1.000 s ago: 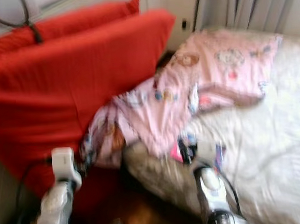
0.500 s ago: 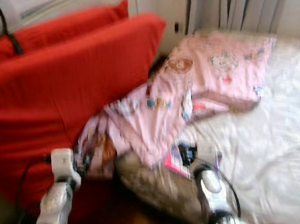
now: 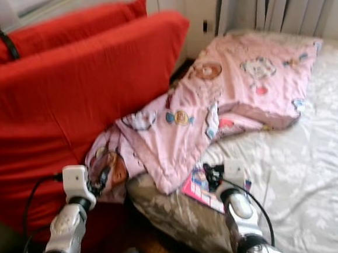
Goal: Clean up the room
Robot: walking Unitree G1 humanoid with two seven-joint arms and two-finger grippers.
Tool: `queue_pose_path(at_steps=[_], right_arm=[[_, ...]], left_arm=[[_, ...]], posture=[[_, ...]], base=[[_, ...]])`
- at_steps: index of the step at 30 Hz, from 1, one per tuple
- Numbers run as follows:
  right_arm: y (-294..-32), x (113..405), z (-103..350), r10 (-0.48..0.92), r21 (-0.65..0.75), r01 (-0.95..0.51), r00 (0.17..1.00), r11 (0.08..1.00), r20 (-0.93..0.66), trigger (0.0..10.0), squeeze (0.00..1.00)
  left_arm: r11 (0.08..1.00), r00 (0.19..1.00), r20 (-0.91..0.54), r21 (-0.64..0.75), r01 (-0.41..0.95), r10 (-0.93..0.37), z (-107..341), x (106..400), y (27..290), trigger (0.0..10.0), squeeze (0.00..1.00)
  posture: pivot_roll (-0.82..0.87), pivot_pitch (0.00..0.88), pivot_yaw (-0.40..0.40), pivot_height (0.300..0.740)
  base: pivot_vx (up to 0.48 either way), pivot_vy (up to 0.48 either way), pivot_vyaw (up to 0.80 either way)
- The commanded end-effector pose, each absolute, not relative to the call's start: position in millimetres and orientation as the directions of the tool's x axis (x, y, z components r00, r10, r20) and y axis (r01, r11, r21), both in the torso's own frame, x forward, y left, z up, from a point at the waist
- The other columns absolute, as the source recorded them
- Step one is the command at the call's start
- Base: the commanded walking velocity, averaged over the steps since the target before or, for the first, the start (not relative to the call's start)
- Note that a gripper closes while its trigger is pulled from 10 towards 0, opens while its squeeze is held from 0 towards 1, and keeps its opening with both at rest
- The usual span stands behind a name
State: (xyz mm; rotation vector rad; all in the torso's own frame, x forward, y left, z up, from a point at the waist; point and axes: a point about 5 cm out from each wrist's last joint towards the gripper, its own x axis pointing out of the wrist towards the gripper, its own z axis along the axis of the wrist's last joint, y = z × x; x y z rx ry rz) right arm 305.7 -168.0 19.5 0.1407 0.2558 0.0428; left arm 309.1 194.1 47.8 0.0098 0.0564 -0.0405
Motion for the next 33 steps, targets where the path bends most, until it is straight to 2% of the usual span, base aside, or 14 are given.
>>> queue_pose_path(at_steps=[1,14,16,23,26,33], right_arm=[[-164,302,15,0.069,0.151,-0.029,0.961,0.988,-0.268,10.0,0.00],[-167,306,14,0.021,0.213,0.047,0.952,0.976,-0.305,10.0,0.00],[-172,309,16,-0.005,0.218,0.080,0.947,0.973,-0.323,10.0,0.00],[-179,312,16,-0.061,0.294,0.180,0.926,0.939,-0.372,10.0,0.00],[-180,308,11,-0.081,0.352,0.236,0.912,0.906,-0.403,10.0,0.00],[-173,309,10,-0.066,0.363,0.230,0.909,0.903,-0.411,10.0,0.00]], left_arm=[[1.000,0.998,-0.053,0.009,0.027,-0.026,48,308,198,10.0,0.00],[0.999,0.998,-0.053,0.004,0.040,-0.039,49,310,193,10.0,0.00],[0.999,0.998,-0.047,0.004,0.046,-0.046,53,314,192,10.0,0.00],[0.999,0.998,-0.019,0.005,0.053,-0.052,63,322,189,10.0,0.00],[0.999,0.999,-0.004,0.003,0.051,-0.051,61,315,189,10.0,0.00],[1.000,1.000,0.016,0.003,0.025,-0.025,57,296,196,10.0,0.00]], posture=[[0.04,0.053,0.038,0.593],[0.04,0.114,0.064,0.593],[0.04,0.157,0.076,0.593],[0.06,0.217,0.077,0.593],[0.09,0.250,0.078,0.593],[0.15,0.338,0.079,0.593]], base=[[0.000,0.000,0.00],[0.000,0.000,0.00],[0.000,0.000,0.00],[0.000,0.000,0.00],[0.000,0.000,0.00],[0.000,0.000,0.00]])
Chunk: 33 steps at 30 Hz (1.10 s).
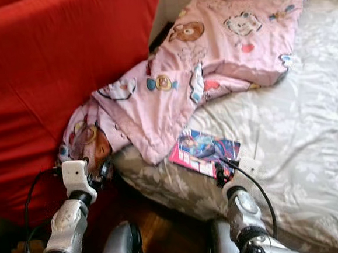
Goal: Clean up the room
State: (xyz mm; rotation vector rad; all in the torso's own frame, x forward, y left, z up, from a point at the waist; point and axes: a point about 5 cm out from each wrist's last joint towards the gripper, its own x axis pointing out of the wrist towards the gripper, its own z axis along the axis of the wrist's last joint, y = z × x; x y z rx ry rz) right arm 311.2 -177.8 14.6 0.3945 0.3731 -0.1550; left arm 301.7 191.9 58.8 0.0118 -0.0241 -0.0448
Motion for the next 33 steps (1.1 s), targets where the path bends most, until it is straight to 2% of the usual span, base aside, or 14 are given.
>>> queue_pose_path(at_steps=[1,2,3,4,6,7,8,9,18,25,28,31,32,33], right_arm=[[-173,309,10,-0.066,0.363,0.230,0.909,0.903,-0.411,10.0,0.00],[-172,310,12,-0.065,0.373,0.230,0.912,0.899,-0.405,10.0,0.15],[-172,312,14,-0.066,0.378,0.230,0.914,0.897,-0.400,10.0,0.54],[-172,314,16,-0.068,0.383,0.229,0.918,0.895,-0.390,10.0,1.00],[-173,317,20,-0.075,0.391,0.232,0.924,0.891,-0.376,10.0,1.00],[-173,320,23,-0.078,0.399,0.229,0.929,0.888,-0.361,10.0,0.88],[-174,323,27,-0.081,0.409,0.227,0.935,0.884,-0.345,10.0,0.41],[-175,327,33,-0.086,0.431,0.222,0.946,0.875,-0.312,10.0,0.00],[-175,323,29,-0.079,0.506,0.230,0.950,0.831,-0.302,10.0,0.00],[-153,301,2,0.093,0.769,0.198,0.944,0.607,-0.316,10.0,0.00],[-143,295,-2,0.164,0.813,0.155,0.942,0.560,-0.293,10.0,0.00],[-140,294,-2,0.179,0.822,0.128,0.947,0.555,-0.268,10.0,0.00],[-142,296,1,0.167,0.835,0.120,0.955,0.538,-0.245,3.6,0.00],[-142,296,1,0.167,0.835,0.120,0.955,0.538,-0.245,3.6,0.00]], left_arm=[[1.000,1.000,0.016,0.003,0.025,-0.025,57,296,196,10.0,0.00],[1.000,1.000,0.018,0.008,0.024,-0.025,57,292,197,10.0,0.00],[1.000,1.000,0.017,0.011,0.026,-0.026,57,292,197,10.0,0.00],[0.999,0.999,0.017,0.016,0.029,-0.029,58,289,198,10.0,0.00],[0.999,0.999,0.016,0.022,0.030,-0.030,59,285,199,10.0,0.00],[0.999,0.999,0.015,0.024,0.029,-0.030,59,283,200,10.0,0.00],[0.999,0.999,0.013,0.027,0.029,-0.029,59,282,200,10.0,0.00],[0.999,1.000,0.008,0.032,0.030,-0.030,60,278,201,10.0,0.00],[0.998,0.999,-0.021,0.051,0.035,-0.034,64,258,207,10.0,0.00],[0.996,0.997,-0.052,0.075,0.054,-0.050,65,248,209,10.0,0.00],[0.995,0.996,-0.070,0.079,0.059,-0.054,65,245,210,10.0,0.00],[0.995,0.996,-0.078,0.081,0.060,-0.053,65,245,209,10.0,0.00],[0.995,0.995,-0.081,0.082,0.060,-0.054,66,245,208,10.0,0.00],[0.995,0.995,-0.081,0.082,0.060,-0.054,66,245,208,10.0,0.00]], posture=[[0.15,0.338,0.079,0.593],[0.16,0.357,0.083,0.593],[0.16,0.357,0.083,0.593],[0.17,0.369,0.088,0.593],[0.18,0.384,0.096,0.593],[0.18,0.387,0.098,0.593],[0.18,0.393,0.103,0.593],[0.19,0.403,0.109,0.593],[0.22,0.426,0.130,0.593],[0.24,0.437,0.154,0.593],[0.24,0.436,0.158,0.593],[0.24,0.434,0.160,0.593],[0.24,0.429,0.159,0.593],[0.24,0.429,0.159,0.593]], base=[[0.000,0.000,0.00],[0.000,0.000,0.00],[0.000,0.000,0.00],[0.000,0.000,0.00],[0.000,0.000,0.00],[0.000,0.000,0.00],[0.000,0.000,0.00],[0.000,0.000,0.00],[0.000,0.000,0.00],[0.000,0.000,0.00],[0.000,0.000,0.00],[0.000,0.000,0.00],[0.000,0.000,0.00],[0.000,0.000,0.00]])
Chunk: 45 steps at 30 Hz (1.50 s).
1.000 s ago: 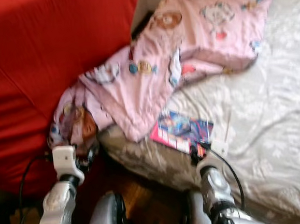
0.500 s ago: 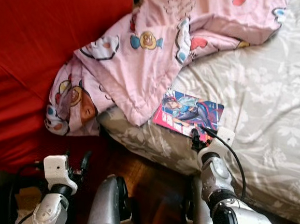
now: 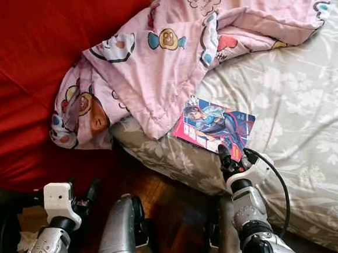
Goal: Clean up the room
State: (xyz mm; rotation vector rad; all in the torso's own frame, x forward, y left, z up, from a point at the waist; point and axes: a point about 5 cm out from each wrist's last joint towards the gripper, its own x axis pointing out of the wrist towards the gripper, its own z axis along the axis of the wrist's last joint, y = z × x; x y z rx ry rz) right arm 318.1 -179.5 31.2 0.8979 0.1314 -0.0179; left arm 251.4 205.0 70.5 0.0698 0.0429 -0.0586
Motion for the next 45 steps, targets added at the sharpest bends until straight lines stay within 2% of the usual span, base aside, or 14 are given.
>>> queue_pose_path(at_steps=[1,2,3,24,28,45], right_arm=[[-142,297,2,0.164,0.842,0.115,0.958,0.527,-0.234,3.6,0.00],[-142,297,2,0.164,0.842,0.115,0.958,0.527,-0.234,3.6,0.00],[-145,301,7,0.151,0.846,0.098,0.967,0.524,-0.206,0.0,0.00],[-164,324,40,0.086,0.848,-0.032,0.996,0.530,-0.017,0.0,0.00],[-173,330,56,0.059,0.838,-0.118,0.993,0.533,0.102,0.0,0.00],[-177,316,50,0.044,0.819,-0.146,0.988,0.555,0.146,0.0,0.00]], left_arm=[[0.995,0.995,-0.082,0.082,0.061,-0.054,66,246,208,10.0,0.00],[0.995,0.995,-0.082,0.082,0.061,-0.054,66,246,208,10.0,0.00],[0.995,0.995,-0.083,0.083,0.061,-0.054,66,247,208,10.0,0.00],[0.996,0.996,-0.084,0.074,0.045,-0.039,64,254,204,10.0,0.00],[0.997,0.996,-0.080,0.069,0.040,-0.034,64,257,203,10.0,0.00],[0.997,0.996,-0.076,0.064,0.045,-0.040,63,262,202,10.0,0.00]], posture=[[0.24,0.429,0.159,0.593],[0.24,0.429,0.159,0.593],[0.24,0.423,0.157,0.593],[0.20,0.377,0.138,0.593],[0.18,0.368,0.131,0.593],[0.15,0.346,0.123,0.593]], base=[[0.000,0.000,0.00],[0.000,0.000,0.00],[0.000,0.000,0.00],[0.000,0.000,0.00],[0.000,0.000,0.00],[0.000,0.000,0.00]])
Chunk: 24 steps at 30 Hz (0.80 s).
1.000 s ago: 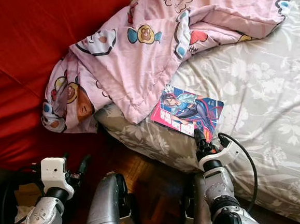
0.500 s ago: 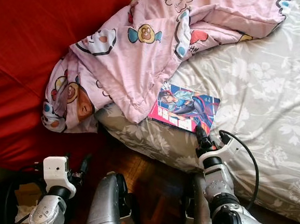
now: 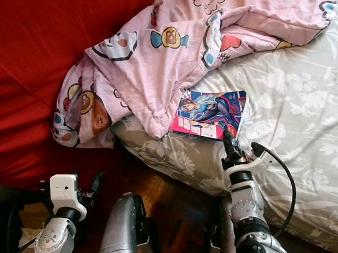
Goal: Clean up the room
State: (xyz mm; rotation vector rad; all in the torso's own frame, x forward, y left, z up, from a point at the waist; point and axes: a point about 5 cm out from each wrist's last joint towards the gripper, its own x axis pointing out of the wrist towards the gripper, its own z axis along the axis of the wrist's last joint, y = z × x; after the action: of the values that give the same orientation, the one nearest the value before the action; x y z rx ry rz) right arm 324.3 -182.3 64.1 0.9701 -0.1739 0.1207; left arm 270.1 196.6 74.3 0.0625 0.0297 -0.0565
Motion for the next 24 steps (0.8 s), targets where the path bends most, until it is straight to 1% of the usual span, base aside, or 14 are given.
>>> queue_pose_path(at_steps=[1,3,5,7,10,11,12,13,14,15,16,20,22,24], right_arm=[[-178,313,47,0.037,0.823,-0.130,0.991,0.553,0.131,0.0,0.00],[-181,306,37,0.023,0.827,-0.078,0.997,0.556,0.079,0.0,0.00],[-182,305,37,0.016,0.823,-0.076,0.997,0.563,0.081,0.0,0.00],[-185,306,41,-0.001,0.798,-0.074,0.996,0.598,0.093,0.0,0.00],[-194,308,53,-0.051,0.747,-0.060,0.991,0.663,0.125,0.0,0.00],[-200,309,62,-0.091,0.688,-0.033,0.985,0.725,0.144,0.0,0.00],[-203,308,71,-0.118,0.658,-0.024,0.978,0.753,0.170,0.0,0.00],[-204,307,75,-0.127,0.653,-0.024,0.975,0.757,0.183,0.0,0.00],[-203,303,84,-0.104,0.583,-0.041,0.972,0.811,0.212,0.0,0.00],[-202,302,87,-0.088,0.549,-0.049,0.971,0.835,0.221,0.0,0.00],[-199,299,94,-0.068,0.488,-0.058,0.970,0.871,0.235,10.0,0.00],[-195,295,103,-0.056,0.430,-0.060,0.966,0.901,0.253,10.0,0.00],[-192,292,118,-0.034,0.323,-0.058,0.961,0.945,0.274,10.0,0.00],[-191,291,131,-0.020,0.287,-0.068,0.956,0.955,0.293,10.0,0.00]], left_arm=[[0.997,0.996,-0.076,0.062,0.046,-0.042,62,263,201,10.0,0.00],[0.997,0.996,-0.080,0.060,0.047,-0.043,59,265,200,10.0,0.00],[0.997,0.996,-0.082,0.060,0.045,-0.040,59,265,201,10.0,0.00],[0.997,0.996,-0.081,0.059,0.042,-0.038,58,265,201,10.0,0.00],[0.998,0.997,-0.075,0.055,0.032,-0.027,58,266,202,10.0,0.00],[0.998,0.997,-0.072,0.052,0.025,-0.021,57,267,202,10.0,0.00],[0.999,0.997,-0.070,0.046,0.019,-0.016,56,268,201,10.0,0.00],[0.999,0.997,-0.070,0.044,0.017,-0.014,56,268,201,10.0,0.00],[0.999,0.998,-0.067,0.034,0.008,-0.006,54,268,200,10.0,0.00],[1.000,0.998,-0.066,0.030,0.004,-0.002,54,268,199,10.0,0.00],[1.000,0.998,-0.065,0.020,-0.005,0.006,53,269,198,10.0,0.00],[1.000,0.998,-0.064,0.007,-0.019,0.019,52,270,196,10.0,0.00],[1.000,0.997,-0.067,0.000,-0.029,0.029,50,269,196,10.0,0.00],[0.999,0.996,-0.076,-0.008,-0.041,0.040,46,268,198,10.0,0.00]], posture=[[0.14,0.340,0.119,0.593],[0.13,0.330,0.114,0.593],[0.13,0.325,0.111,0.593],[0.12,0.314,0.105,0.593],[0.11,0.308,0.097,0.593],[0.09,0.297,0.084,0.593],[0.07,0.291,0.077,0.593],[0.07,0.289,0.075,0.593],[0.06,0.280,0.069,0.593],[0.06,0.280,0.069,0.593],[0.05,0.274,0.056,0.593],[0.03,0.266,0.043,0.593],[0.01,0.253,0.030,0.593],[0.00,0.242,0.020,0.598]], base=[[0.000,0.000,0.00],[0.000,0.000,0.00],[0.000,0.000,0.00],[0.000,0.000,0.00],[0.000,0.000,0.00],[0.000,0.000,0.00],[0.000,0.000,0.00],[0.000,0.000,0.00],[0.000,0.000,0.00],[0.000,0.000,0.00],[0.000,0.000,0.00],[0.000,0.000,0.00],[0.000,0.000,0.00],[0.000,0.000,0.00]])
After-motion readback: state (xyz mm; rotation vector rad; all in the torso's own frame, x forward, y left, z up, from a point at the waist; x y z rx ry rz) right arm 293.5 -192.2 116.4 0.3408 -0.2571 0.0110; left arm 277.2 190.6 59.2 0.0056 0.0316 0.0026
